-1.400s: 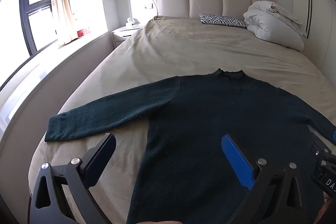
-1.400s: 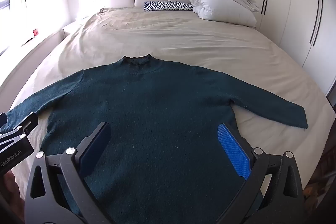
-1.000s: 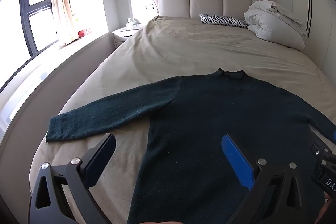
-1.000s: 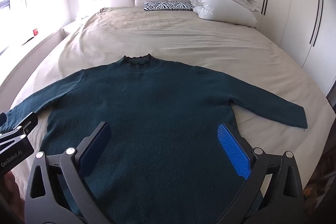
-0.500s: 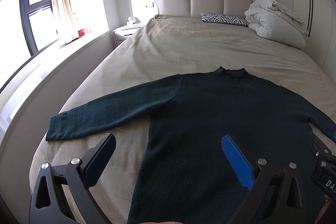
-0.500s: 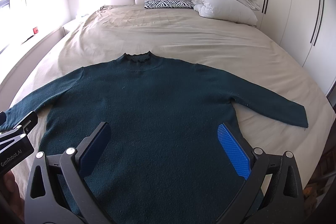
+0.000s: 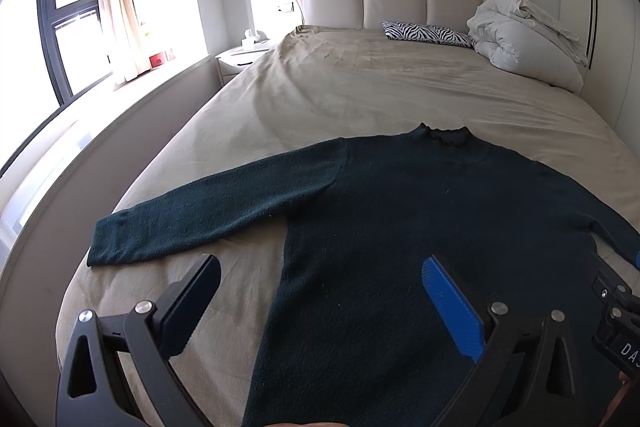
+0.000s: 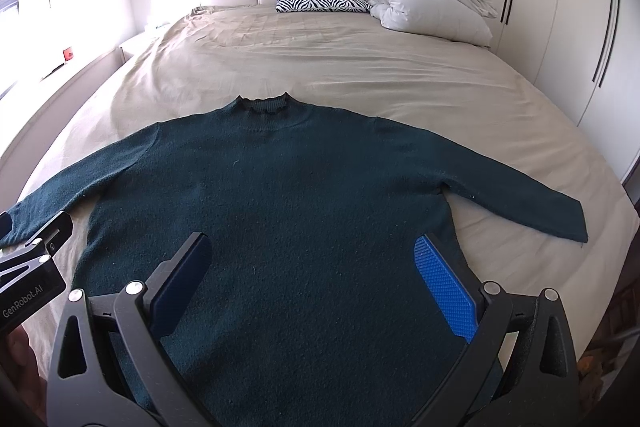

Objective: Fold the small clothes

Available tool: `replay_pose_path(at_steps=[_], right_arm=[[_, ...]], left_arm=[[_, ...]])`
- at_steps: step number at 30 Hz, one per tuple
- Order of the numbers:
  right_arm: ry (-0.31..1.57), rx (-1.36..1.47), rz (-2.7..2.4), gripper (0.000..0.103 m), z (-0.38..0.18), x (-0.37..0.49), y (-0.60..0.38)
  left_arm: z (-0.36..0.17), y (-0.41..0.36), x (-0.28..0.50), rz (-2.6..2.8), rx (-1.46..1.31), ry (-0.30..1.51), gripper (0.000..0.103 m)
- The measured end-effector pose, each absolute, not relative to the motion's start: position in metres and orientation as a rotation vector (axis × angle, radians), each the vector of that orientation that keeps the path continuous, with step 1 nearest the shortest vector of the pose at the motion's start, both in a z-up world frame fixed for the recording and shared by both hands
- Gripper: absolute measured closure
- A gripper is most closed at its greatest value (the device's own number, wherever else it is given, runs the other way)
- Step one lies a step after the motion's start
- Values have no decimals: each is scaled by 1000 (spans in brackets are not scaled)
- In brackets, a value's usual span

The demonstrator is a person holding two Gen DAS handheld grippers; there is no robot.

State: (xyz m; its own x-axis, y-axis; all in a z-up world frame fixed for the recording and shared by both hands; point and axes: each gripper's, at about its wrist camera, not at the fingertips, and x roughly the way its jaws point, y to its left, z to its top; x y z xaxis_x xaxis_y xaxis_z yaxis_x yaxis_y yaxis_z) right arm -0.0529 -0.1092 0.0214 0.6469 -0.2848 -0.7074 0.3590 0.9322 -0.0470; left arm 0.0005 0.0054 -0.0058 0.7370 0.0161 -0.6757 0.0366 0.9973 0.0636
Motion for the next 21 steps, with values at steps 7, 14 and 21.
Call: replay_pose_path(at_steps=[7, 14, 21], right_arm=[[790, 102, -366, 0, 21, -53, -109], [791, 102, -365, 0, 20, -54, -110], [795, 103, -366, 0, 18, -54, -109]], left_arm=[[-7, 6, 0, -10, 75, 744, 0], [-7, 5, 0, -10, 75, 745, 0], [-9, 5, 0, -9, 77, 747, 0]])
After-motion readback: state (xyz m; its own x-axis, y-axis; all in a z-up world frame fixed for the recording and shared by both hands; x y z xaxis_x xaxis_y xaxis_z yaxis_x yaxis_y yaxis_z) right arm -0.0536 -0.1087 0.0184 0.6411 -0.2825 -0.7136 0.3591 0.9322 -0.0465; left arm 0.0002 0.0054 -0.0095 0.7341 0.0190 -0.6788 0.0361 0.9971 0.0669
